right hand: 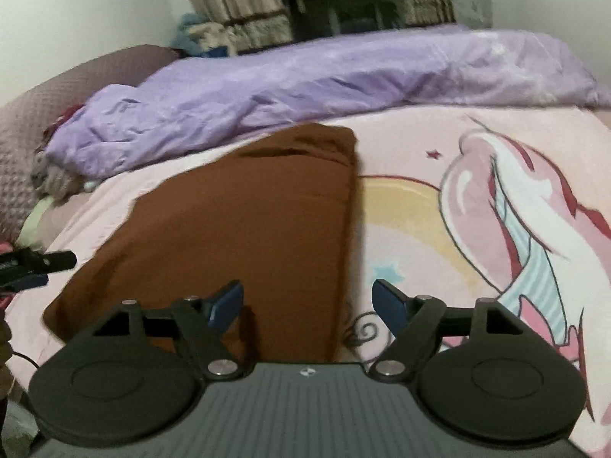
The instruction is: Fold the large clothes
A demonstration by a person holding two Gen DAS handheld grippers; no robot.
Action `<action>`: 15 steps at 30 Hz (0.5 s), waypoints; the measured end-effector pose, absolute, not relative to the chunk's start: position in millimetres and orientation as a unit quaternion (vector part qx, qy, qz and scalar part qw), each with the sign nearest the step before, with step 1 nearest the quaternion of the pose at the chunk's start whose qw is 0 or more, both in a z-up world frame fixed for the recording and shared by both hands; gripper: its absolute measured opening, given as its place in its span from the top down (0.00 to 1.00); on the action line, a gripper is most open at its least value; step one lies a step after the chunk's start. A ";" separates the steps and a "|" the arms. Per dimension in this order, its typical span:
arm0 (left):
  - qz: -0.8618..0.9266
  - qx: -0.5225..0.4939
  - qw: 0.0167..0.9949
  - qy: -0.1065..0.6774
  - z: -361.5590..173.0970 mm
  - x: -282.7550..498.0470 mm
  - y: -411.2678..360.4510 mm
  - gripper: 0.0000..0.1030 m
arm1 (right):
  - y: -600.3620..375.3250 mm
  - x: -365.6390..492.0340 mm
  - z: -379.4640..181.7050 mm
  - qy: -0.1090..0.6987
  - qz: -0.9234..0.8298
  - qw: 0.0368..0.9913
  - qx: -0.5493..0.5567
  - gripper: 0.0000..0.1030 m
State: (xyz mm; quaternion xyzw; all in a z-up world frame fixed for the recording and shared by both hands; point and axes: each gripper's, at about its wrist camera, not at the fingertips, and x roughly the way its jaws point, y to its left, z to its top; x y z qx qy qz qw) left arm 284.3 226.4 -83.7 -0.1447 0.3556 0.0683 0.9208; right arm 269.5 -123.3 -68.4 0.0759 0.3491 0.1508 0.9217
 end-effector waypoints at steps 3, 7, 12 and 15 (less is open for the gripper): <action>0.073 -0.135 0.902 0.403 -111.9 327.0 231.0 0.00 | -124.1 292.6 -78.1 0.366 0.164 0.912 0.083 0.11; 0.068 -0.162 0.890 0.420 -133.1 347.9 234.3 0.00 | -120.9 323.4 -88.3 0.383 0.198 0.898 0.091 0.02; 0.040 -0.169 0.886 0.431 -143.5 357.8 228.8 0.00 | -106.2 353.3 -101.5 0.407 0.244 0.872 0.117 0.00; 0.035 -0.168 0.888 0.427 -144.6 366.7 226.5 0.00 | -92.6 367.3 -112.3 0.416 0.247 0.867 0.123 0.00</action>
